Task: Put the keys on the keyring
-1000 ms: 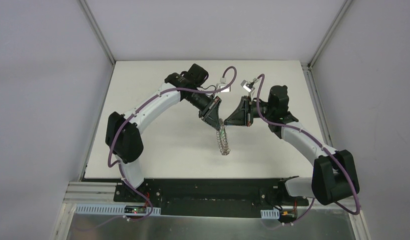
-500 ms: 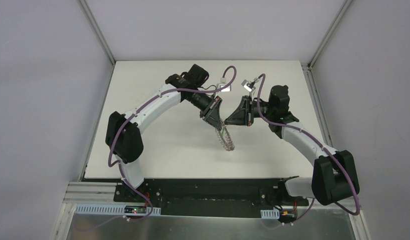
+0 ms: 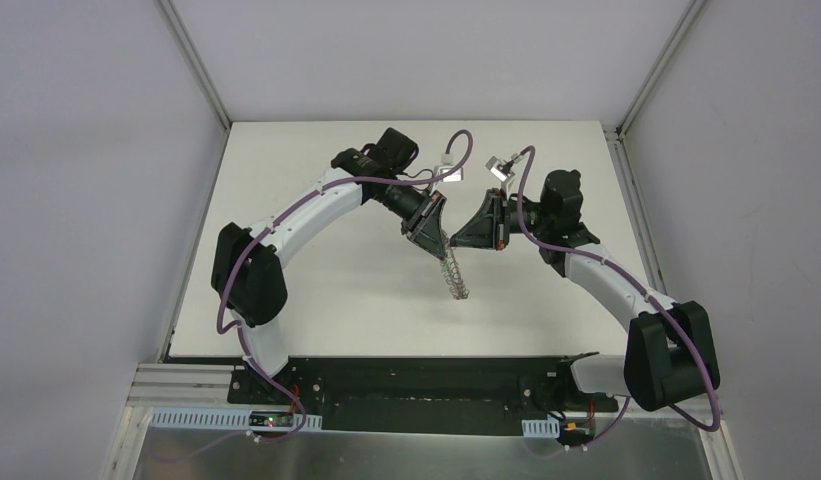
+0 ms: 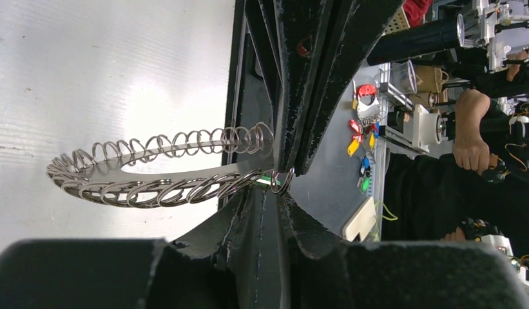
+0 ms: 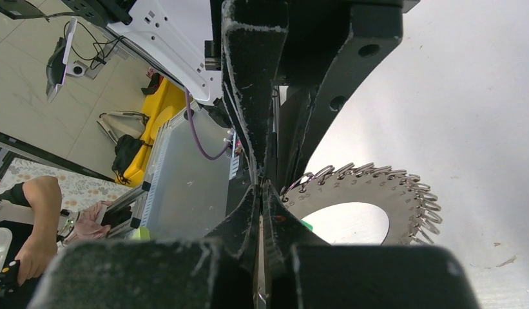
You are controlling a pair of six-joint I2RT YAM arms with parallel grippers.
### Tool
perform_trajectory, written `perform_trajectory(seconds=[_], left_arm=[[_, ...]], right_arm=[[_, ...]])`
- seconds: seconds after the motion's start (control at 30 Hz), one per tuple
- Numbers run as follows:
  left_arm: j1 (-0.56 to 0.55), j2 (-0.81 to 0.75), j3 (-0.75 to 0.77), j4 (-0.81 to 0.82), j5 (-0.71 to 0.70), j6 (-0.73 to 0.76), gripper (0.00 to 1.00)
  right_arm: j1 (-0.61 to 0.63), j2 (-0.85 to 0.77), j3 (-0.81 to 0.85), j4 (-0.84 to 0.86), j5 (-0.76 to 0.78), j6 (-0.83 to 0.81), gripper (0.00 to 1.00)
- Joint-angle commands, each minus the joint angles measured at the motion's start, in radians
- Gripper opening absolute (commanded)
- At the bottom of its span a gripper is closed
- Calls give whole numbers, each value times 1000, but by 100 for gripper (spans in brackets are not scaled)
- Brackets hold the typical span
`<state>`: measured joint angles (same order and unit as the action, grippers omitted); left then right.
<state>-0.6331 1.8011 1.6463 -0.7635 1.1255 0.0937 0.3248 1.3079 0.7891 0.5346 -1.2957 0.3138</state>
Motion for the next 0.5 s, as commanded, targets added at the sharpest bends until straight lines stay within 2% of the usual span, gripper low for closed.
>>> perform_trajectory(seconds=[0.0, 0.1, 0.47], left_arm=[[14, -45, 15, -4, 17, 22, 22], [19, -55, 28, -15, 21, 29, 26], [19, -65, 44, 2, 55, 11, 26]], right_arm=[[-7, -41, 13, 71, -16, 8, 0], [-7, -38, 12, 71, -17, 8, 0], [-10, -32, 11, 71, -14, 10, 0]])
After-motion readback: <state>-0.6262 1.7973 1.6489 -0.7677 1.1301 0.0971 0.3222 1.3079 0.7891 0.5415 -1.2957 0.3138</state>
